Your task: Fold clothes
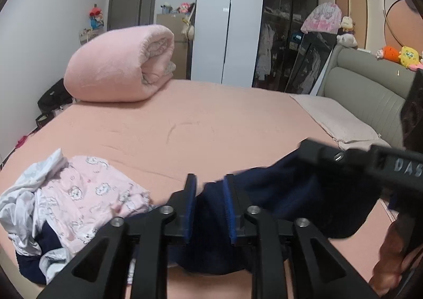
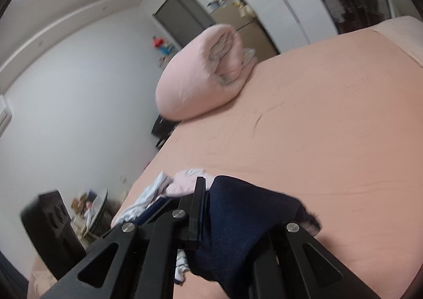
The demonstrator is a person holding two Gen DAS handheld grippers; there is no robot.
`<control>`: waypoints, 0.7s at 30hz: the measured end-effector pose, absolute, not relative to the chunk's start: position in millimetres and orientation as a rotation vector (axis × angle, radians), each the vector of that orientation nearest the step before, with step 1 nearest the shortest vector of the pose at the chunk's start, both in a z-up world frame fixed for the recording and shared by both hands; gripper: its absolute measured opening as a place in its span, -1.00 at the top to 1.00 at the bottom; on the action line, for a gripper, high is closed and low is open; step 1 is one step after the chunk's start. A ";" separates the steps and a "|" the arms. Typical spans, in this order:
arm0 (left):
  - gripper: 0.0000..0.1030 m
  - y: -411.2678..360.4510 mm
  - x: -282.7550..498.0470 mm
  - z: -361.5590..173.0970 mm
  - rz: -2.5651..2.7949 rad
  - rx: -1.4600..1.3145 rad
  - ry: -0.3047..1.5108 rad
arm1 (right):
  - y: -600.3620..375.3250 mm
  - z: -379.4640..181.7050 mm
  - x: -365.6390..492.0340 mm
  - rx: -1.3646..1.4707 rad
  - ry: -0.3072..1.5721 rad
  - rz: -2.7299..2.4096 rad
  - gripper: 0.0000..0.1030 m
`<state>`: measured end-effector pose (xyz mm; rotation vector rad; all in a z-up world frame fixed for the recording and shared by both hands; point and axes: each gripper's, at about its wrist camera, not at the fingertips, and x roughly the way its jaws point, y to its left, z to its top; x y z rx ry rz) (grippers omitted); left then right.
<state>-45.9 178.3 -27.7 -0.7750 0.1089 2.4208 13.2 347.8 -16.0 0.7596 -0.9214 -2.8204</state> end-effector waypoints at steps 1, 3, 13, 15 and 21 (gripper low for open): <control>-0.20 182.8 -45.4 -29.4 2.411 -0.786 0.113 | 355.0 -16.1 16.6 0.757 -0.934 -2.831 0.88; -0.77 190.4 -42.5 -34.1 2.382 -0.786 0.122 | 369.3 -16.8 23.2 0.755 -0.962 -2.849 0.88; -0.78 230.3 -24.6 -63.6 2.262 -0.810 0.272 | 413.0 -20.6 41.7 0.753 -1.099 -2.887 0.88; -0.79 236.0 -19.8 -69.9 2.252 -0.823 0.299 | 416.3 -19.0 44.0 0.757 -1.107 -2.892 0.88; -0.79 251.4 -5.2 -88.8 2.203 -0.879 0.325 | 414.3 -13.7 51.7 0.787 -1.082 -2.901 0.88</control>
